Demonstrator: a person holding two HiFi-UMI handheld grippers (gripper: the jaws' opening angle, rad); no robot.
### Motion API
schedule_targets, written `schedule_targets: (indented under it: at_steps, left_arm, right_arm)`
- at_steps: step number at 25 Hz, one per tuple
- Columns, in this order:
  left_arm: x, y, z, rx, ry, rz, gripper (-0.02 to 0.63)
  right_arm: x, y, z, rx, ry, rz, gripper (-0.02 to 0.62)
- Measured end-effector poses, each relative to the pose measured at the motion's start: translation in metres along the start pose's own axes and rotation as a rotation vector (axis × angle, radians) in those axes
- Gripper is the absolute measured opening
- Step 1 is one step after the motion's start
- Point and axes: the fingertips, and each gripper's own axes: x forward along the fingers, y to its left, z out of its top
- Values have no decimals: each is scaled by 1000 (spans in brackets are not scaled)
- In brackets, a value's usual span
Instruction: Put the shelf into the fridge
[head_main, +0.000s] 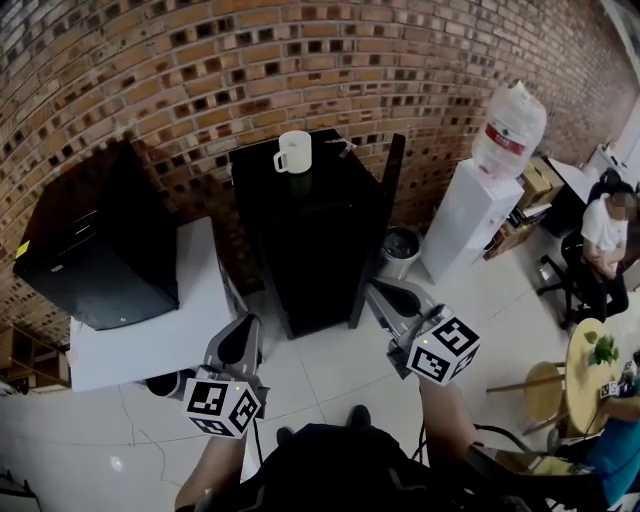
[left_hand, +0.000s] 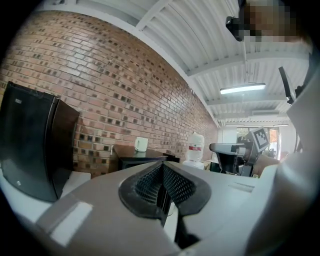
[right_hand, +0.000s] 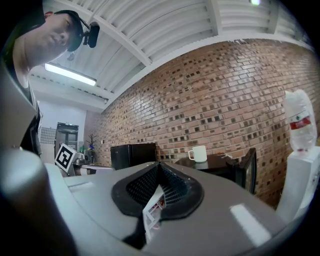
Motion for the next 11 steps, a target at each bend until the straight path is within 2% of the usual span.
schedule_targets:
  at_steps: [11]
  left_arm:
    - [-6,-2,-2,-4,0,17,-6]
  right_arm:
    - [-6,2,-2,8,-2,-5,5]
